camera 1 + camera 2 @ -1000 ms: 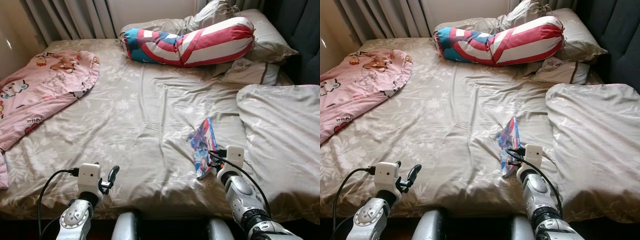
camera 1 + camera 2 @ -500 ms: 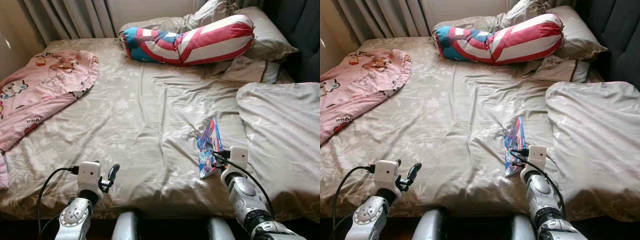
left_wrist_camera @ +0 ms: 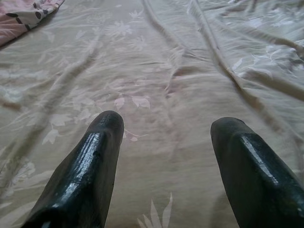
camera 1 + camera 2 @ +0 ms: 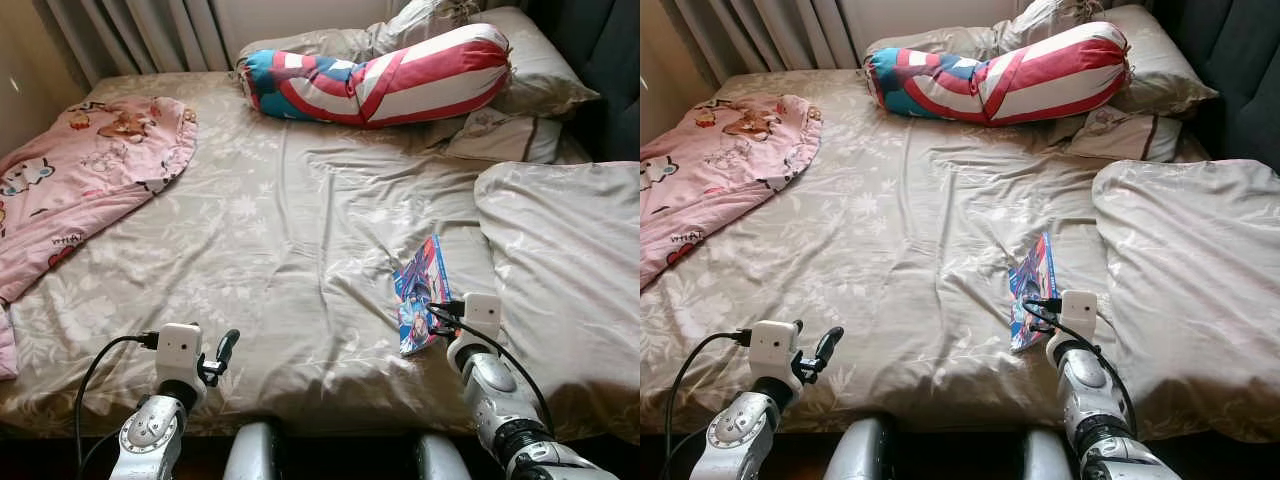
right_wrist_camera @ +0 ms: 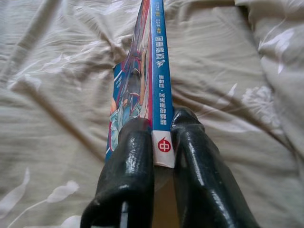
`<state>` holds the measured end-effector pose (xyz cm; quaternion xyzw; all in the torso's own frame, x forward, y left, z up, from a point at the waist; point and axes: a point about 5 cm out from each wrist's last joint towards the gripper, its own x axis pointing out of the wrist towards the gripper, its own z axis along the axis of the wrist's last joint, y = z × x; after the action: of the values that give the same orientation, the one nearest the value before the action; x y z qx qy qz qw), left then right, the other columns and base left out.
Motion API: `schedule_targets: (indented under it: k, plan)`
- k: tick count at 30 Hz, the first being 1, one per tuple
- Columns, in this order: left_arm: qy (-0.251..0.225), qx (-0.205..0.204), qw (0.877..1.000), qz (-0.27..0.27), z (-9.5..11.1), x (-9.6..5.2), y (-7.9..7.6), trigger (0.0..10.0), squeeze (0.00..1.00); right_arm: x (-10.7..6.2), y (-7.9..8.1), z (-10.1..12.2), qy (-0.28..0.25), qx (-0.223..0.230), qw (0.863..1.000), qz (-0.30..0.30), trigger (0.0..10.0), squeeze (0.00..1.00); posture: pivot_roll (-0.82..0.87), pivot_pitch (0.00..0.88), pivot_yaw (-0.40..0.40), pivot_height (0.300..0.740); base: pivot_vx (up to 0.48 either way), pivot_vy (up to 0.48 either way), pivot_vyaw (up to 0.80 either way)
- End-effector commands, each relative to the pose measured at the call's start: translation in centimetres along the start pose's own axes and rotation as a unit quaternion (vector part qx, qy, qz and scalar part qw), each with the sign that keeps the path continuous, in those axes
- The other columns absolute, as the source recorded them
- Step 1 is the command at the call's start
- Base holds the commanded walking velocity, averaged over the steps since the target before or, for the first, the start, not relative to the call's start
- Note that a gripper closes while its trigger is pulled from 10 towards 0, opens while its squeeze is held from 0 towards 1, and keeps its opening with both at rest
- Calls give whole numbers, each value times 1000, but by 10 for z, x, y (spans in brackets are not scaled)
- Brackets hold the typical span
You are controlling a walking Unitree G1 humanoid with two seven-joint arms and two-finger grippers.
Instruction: Clean up the room
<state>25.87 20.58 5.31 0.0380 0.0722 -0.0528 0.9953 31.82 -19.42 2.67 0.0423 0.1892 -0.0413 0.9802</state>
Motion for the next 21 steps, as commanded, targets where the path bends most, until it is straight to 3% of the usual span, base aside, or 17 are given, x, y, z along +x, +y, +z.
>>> schedule_targets:
  k: [1,5,6,7,8,9,21]
  plan:
    - [1,2,1000,-2,1,1,0,10000,0,2,-3,11,-21,-11,1000,-12,10000,890,-12,102,74,618,0,0,0]
    - [-2,1,1000,-2,3,2,-1,10000,0,2,-11,15,-33,-30,998,-34,10000,835,-13,101,75,618,0,0,0]
    - [-1,1,1000,-3,3,2,-2,10000,0,2,-15,16,-35,-27,998,-49,10000,439,-13,101,75,618,0,0,0]
    - [-1,1,1000,-4,3,2,-2,10000,0,2,-16,16,-35,-26,998,-52,10000,439,-13,101,75,618,0,0,0]
    - [-1,1,1000,-4,2,2,-2,10000,0,2,-17,16,-34,-26,998,-54,10000,184,-17,100,76,618,0,0,0]
    - [-1,0,1000,-4,2,3,-3,10000,0,1,-17,13,-29,-26,998,-55,10000,0,-19,99,75,618,0,0,0]
    - [4,-8,1000,-10,0,14,-9,10000,0,-7,-1,-13,-9,-5,1000,-10,10000,0,-37,72,65,618,0,0,0]
